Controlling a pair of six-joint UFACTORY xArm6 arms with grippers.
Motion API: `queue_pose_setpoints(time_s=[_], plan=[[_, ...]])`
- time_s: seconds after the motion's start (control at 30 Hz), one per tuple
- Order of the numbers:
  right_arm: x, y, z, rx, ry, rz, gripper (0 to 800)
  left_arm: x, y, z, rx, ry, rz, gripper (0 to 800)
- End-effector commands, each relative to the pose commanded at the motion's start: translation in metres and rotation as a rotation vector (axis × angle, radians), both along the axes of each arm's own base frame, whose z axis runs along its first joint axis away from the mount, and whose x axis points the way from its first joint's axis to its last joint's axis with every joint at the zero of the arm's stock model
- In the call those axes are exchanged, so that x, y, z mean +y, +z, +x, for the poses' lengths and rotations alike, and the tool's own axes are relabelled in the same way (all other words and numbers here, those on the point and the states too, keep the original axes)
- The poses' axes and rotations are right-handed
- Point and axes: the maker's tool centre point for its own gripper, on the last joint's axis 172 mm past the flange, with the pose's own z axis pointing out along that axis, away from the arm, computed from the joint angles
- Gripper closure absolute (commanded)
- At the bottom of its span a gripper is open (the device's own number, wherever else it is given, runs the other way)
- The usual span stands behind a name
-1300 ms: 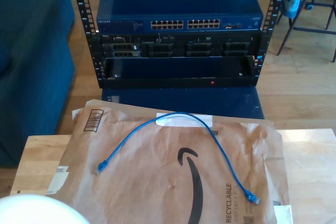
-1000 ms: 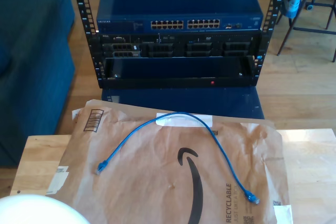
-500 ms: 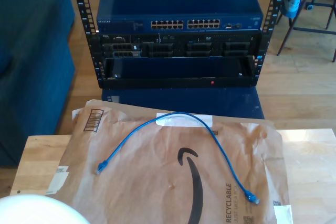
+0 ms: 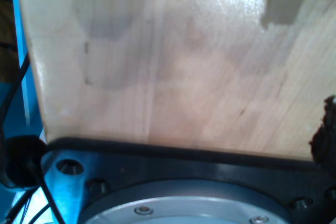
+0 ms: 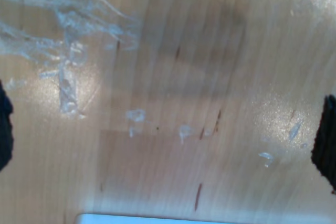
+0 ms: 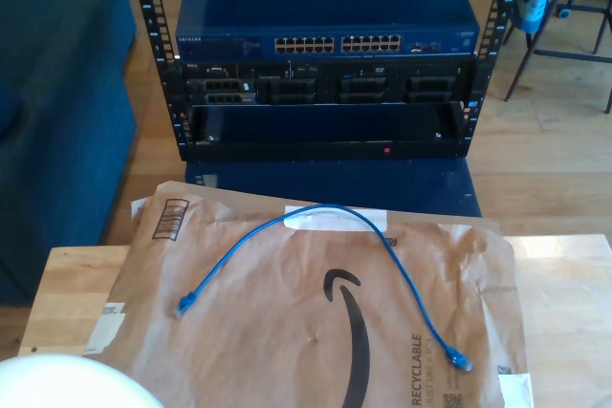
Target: Grab the cable and plug it in
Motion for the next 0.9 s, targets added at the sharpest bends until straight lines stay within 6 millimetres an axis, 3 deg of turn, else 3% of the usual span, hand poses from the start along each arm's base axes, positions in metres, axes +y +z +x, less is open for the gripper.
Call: queue_pose_setpoints(time_s=[0.6, 0.9], plan=[[0.000, 0.000, 0.000, 0.000, -0.003, 0.000, 2, 0.000, 0.000, 0.000, 0.000, 0.000, -0.002, 0], [-0.013, 0.013, 0.003, -0.008, -0.013, -0.035, 3, 0.000, 0.001, 0.000, 0.002, 0.002, -0.002, 0]])
